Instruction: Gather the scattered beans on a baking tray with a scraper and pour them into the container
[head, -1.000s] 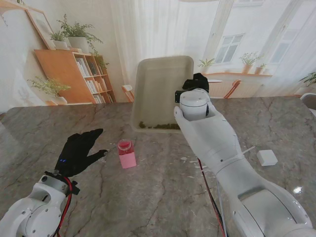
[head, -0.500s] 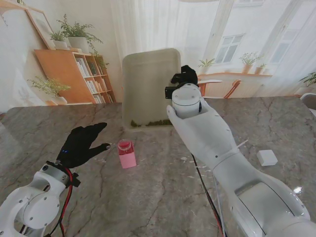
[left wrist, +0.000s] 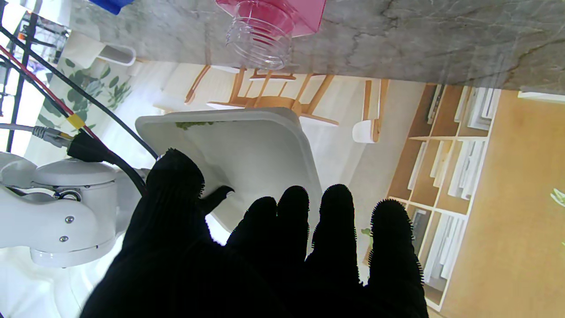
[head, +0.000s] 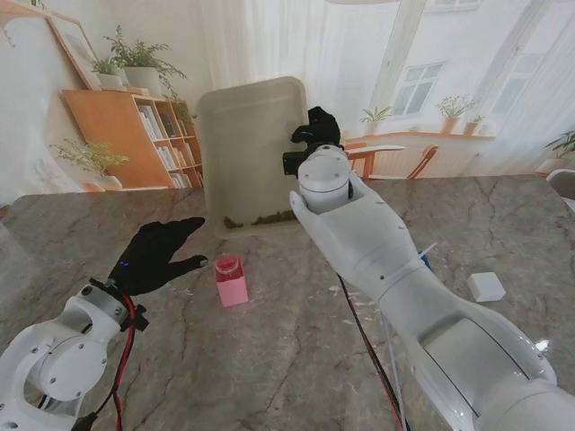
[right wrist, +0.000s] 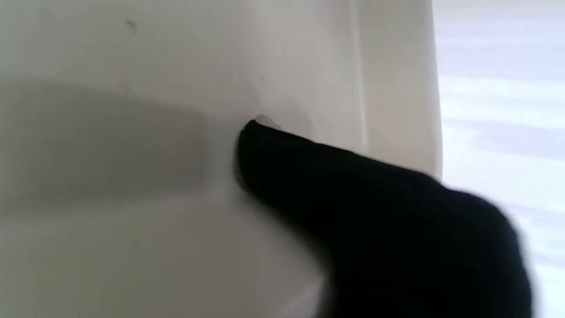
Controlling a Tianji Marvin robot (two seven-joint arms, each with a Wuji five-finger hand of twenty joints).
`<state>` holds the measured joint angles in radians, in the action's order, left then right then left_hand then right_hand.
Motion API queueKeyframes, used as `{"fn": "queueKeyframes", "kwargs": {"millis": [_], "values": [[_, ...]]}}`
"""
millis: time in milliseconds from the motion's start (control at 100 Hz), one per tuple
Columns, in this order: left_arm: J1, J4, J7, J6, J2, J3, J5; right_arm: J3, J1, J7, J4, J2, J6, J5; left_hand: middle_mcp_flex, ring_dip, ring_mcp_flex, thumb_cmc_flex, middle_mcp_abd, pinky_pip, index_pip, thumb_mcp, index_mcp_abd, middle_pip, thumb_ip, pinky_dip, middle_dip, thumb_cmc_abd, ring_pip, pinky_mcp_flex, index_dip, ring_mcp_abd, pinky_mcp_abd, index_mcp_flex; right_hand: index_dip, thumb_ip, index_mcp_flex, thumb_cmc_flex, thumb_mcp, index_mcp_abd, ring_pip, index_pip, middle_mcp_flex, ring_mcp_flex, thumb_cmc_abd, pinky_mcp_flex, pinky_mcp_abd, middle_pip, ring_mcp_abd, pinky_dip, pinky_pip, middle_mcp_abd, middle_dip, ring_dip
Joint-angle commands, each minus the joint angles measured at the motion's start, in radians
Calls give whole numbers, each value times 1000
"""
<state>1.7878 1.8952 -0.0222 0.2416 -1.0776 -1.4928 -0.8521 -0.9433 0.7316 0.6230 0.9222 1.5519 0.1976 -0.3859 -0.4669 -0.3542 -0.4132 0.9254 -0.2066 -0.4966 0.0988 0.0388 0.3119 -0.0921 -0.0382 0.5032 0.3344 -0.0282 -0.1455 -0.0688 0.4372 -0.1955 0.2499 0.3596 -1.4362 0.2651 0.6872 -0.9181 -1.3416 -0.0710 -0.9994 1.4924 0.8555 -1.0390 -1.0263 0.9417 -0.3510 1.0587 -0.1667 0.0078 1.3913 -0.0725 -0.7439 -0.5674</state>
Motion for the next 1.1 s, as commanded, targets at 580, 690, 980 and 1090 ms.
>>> {"fn": "queueKeyframes", "kwargs": {"millis": [580,690,980,1090], "values": [[-78,56,-213,109,34,-33,66,33,-7,-50,32,16,-35,-6,-13,3,-7,17,23,25,1,3,-7,6,2,22,14,86,-8,2,2,-4,21,20,-43,-10,-8,-189,-143,-8,-110,31,26,-12,6,62,41,137,52,34,160,151,-56,-3],[-93,53,-239,112,38,-31,77,38,-5,-59,31,14,-52,-2,-13,3,-6,16,24,26,0,3,-8,6,2,23,13,87,-8,3,1,-3,20,19,-43,-10,-9,-189,-144,-7,-110,31,26,-12,6,62,41,137,53,33,160,151,-56,-3],[-108,44,-248,115,40,-23,82,54,3,-73,41,11,-89,2,-14,3,-7,16,23,27,1,3,-7,6,2,24,13,87,-8,2,1,-4,21,20,-42,-9,-7,-190,-145,-7,-110,32,26,-12,3,62,41,137,51,32,163,151,-56,-3],[-109,44,-250,109,40,-20,83,61,6,-85,42,7,-107,15,-13,3,-6,17,21,27,0,3,-6,6,2,24,13,89,-8,1,1,-4,21,19,-42,-8,-6,-189,-145,-7,-111,32,26,-13,3,62,38,137,51,31,164,151,-56,-3]]}}
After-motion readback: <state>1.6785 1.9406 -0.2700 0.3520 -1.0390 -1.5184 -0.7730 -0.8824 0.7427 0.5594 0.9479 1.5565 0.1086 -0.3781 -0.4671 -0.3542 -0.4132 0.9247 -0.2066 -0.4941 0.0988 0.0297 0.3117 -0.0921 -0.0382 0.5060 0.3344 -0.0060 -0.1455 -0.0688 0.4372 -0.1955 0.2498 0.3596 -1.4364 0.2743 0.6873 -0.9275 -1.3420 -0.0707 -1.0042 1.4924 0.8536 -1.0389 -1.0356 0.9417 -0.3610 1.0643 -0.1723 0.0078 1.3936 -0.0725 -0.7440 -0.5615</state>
